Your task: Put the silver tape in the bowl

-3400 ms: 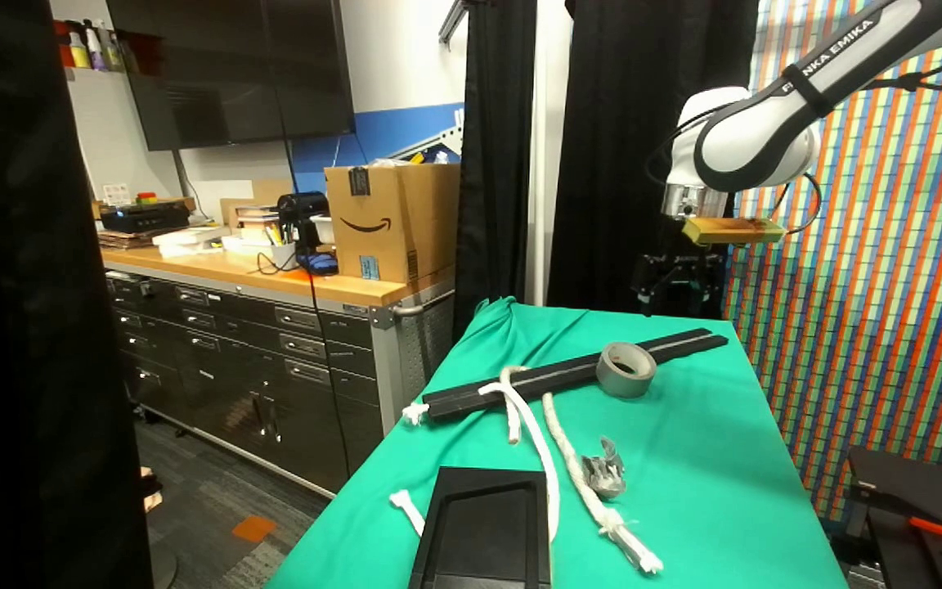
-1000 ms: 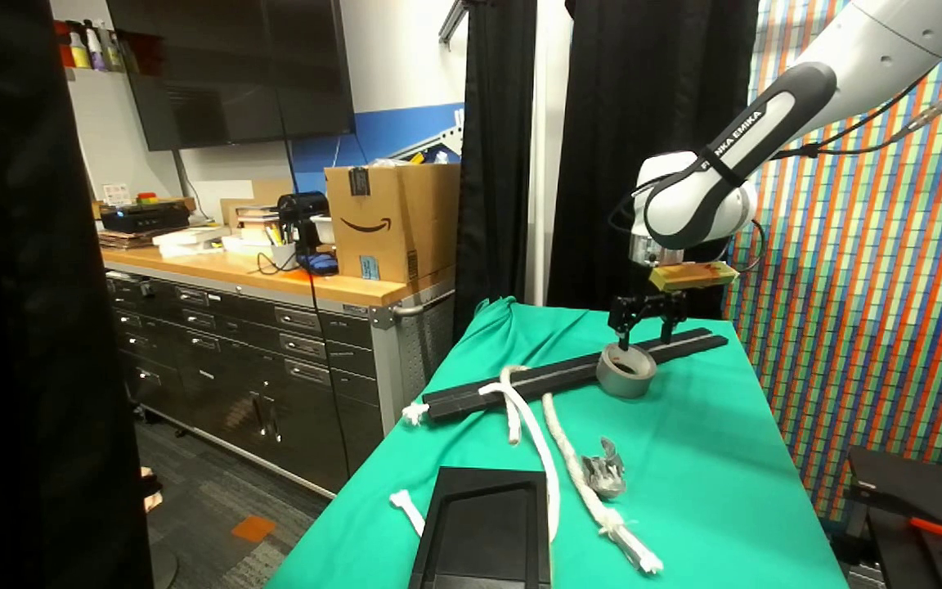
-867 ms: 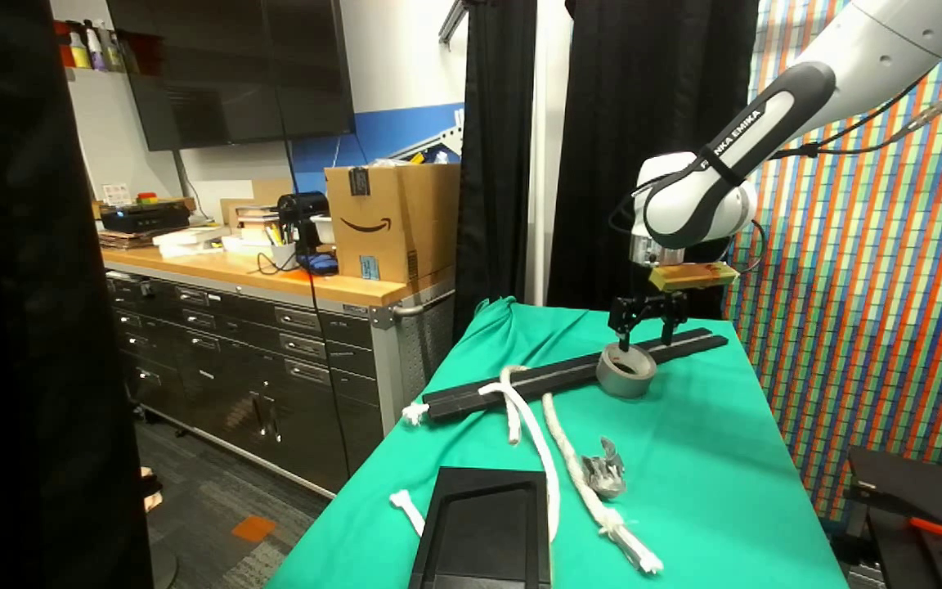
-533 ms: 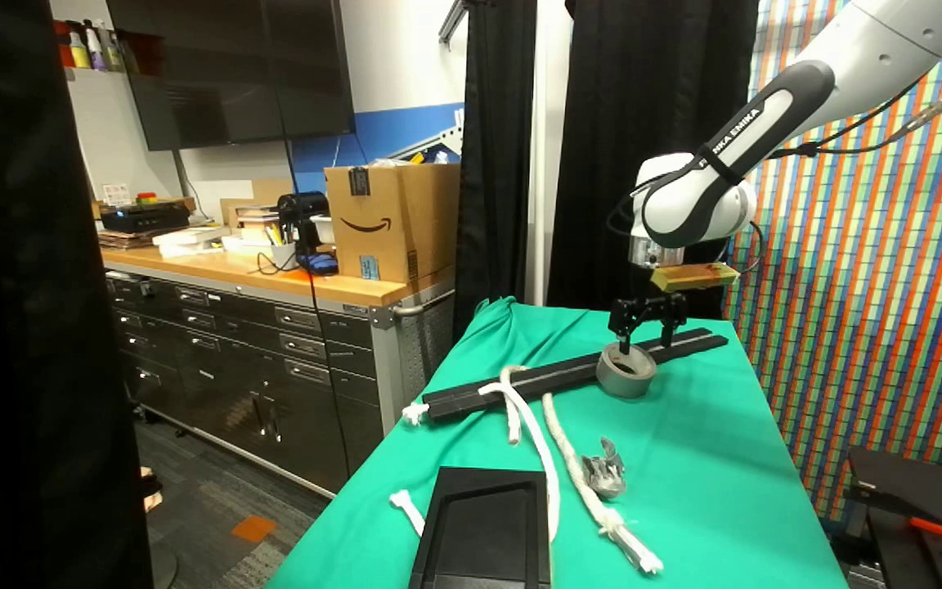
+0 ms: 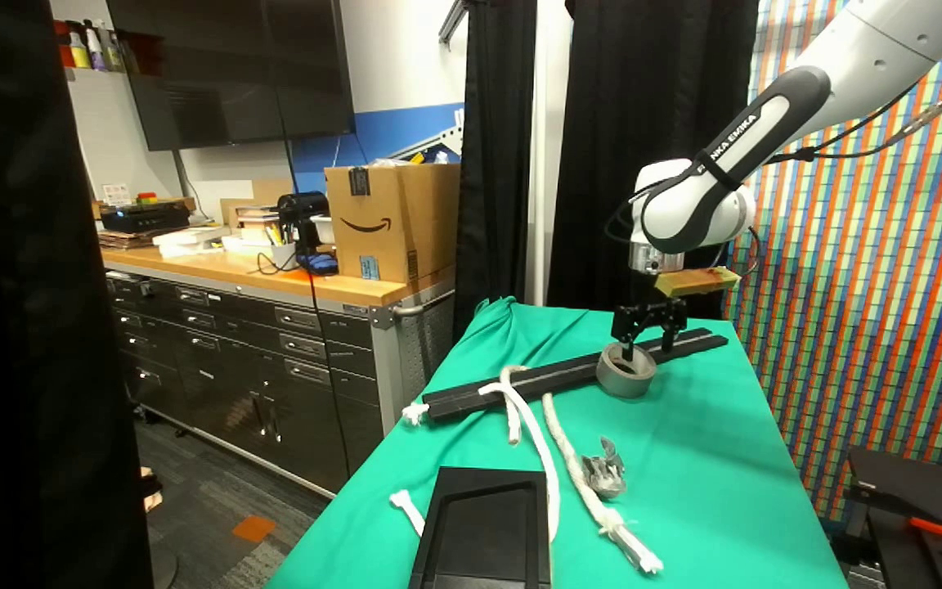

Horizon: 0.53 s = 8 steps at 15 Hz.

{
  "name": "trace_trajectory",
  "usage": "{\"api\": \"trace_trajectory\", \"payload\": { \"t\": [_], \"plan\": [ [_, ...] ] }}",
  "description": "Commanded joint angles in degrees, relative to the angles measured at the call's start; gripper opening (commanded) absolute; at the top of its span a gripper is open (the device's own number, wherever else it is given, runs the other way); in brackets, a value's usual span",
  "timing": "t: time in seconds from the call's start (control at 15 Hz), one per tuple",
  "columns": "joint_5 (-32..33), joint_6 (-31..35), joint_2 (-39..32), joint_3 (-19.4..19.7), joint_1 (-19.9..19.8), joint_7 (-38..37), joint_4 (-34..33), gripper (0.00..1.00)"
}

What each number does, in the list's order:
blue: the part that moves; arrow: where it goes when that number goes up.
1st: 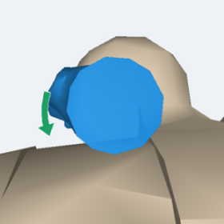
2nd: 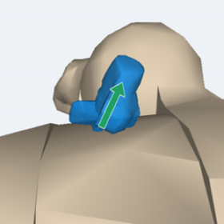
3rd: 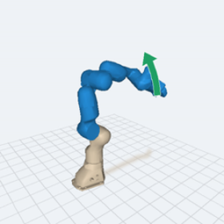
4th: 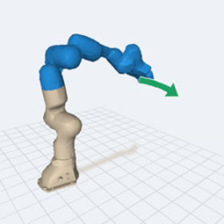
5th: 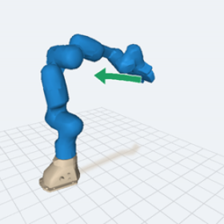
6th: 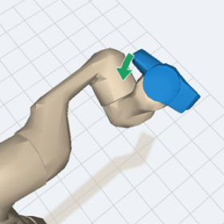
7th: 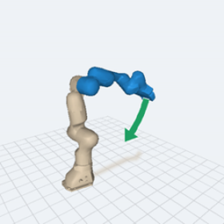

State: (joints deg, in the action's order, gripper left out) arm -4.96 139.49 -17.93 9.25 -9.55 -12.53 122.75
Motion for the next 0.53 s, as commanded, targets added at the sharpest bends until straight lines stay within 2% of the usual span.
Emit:
{"api": "trace_trajectory", "payload": {
  "t": [0.0,0.33,0.4,0.47],
  "plan": [
    [-1.5,-0.8,-1.0,-0.3,-0.3,2.1,-0.8,1.0],
    [-1.7,-0.9,-1.6,-0.4,-0.5,2.5,-1.2,1.0],
    [-1.7,-0.7,-1.6,-0.4,-0.5,2.6,-1.1,0.75],
    [-1.7,-0.6,-1.5,-0.4,-0.5,2.8,-1.1,0.74]
  ]
}}
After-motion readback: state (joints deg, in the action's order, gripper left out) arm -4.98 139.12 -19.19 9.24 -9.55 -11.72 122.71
